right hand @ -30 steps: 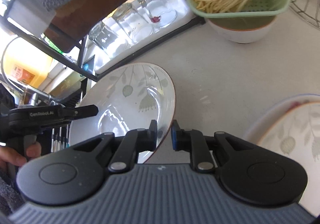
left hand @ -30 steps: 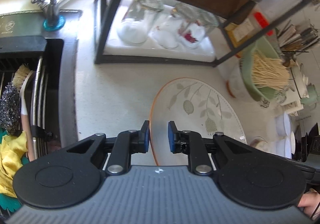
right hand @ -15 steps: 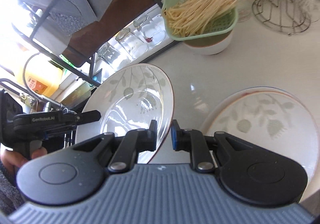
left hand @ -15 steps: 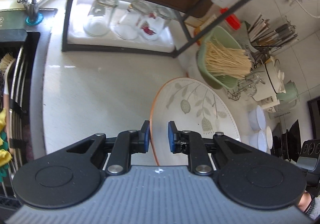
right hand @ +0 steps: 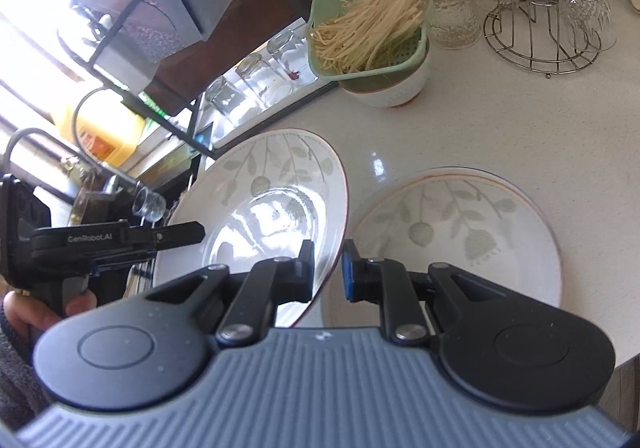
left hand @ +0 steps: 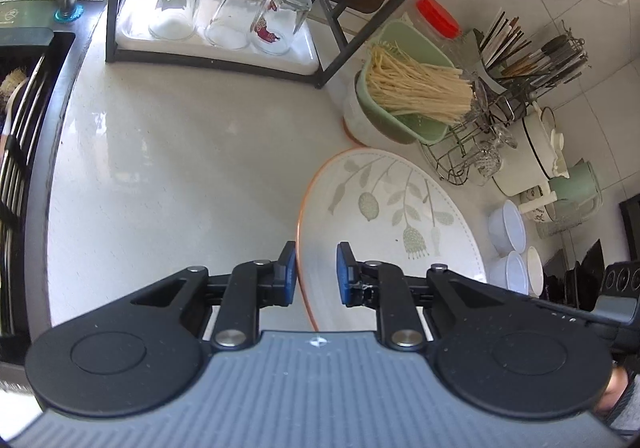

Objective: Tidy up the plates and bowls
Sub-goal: 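Carry the second leaf plate with both grippers and lower it onto the stack, then open both grippers to release the leaf plate on the stack, then move both grippers to the rim of the nearest translucent plastic bowl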

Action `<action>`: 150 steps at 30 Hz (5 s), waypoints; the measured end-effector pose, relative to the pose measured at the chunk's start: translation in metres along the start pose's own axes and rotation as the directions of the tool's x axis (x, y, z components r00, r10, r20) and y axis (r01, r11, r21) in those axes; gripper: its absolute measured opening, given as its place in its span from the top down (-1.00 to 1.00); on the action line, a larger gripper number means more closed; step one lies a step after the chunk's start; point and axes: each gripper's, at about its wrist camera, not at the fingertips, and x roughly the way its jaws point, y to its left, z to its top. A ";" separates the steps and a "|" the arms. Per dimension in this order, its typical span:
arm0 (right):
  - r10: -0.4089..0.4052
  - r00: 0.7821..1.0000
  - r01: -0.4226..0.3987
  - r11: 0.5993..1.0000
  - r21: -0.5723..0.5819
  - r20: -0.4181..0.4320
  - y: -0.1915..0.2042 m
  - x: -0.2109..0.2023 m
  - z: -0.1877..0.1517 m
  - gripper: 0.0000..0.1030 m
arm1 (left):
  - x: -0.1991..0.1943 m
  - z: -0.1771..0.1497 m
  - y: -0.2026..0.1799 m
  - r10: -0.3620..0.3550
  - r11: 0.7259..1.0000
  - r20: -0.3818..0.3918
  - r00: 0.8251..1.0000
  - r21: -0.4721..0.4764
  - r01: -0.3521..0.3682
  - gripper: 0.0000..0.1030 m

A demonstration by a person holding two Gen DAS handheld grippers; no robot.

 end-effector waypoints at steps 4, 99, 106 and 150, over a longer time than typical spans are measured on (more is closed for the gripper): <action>0.051 0.998 -0.051 0.999 -0.014 -0.029 -0.016 -0.007 0.002 0.67 | 0.000 -0.019 -0.013 0.027 0.999 0.019 0.999 -0.029 -0.027 0.58; -0.122 0.940 0.212 0.941 -0.265 0.320 -0.051 -0.112 -0.009 0.65 | 0.037 -0.071 -0.186 0.254 0.948 0.186 0.949 0.148 -0.282 0.38; -0.088 0.917 0.214 0.932 -0.293 0.388 -0.043 -0.147 -0.020 0.65 | 0.014 -0.094 -0.219 0.218 0.949 0.247 0.944 0.173 -0.265 0.38; -0.204 0.892 0.293 0.941 -0.170 0.404 -0.203 -0.200 -0.048 0.64 | 0.143 -0.177 -0.353 0.137 0.953 0.205 0.969 0.239 -0.185 0.30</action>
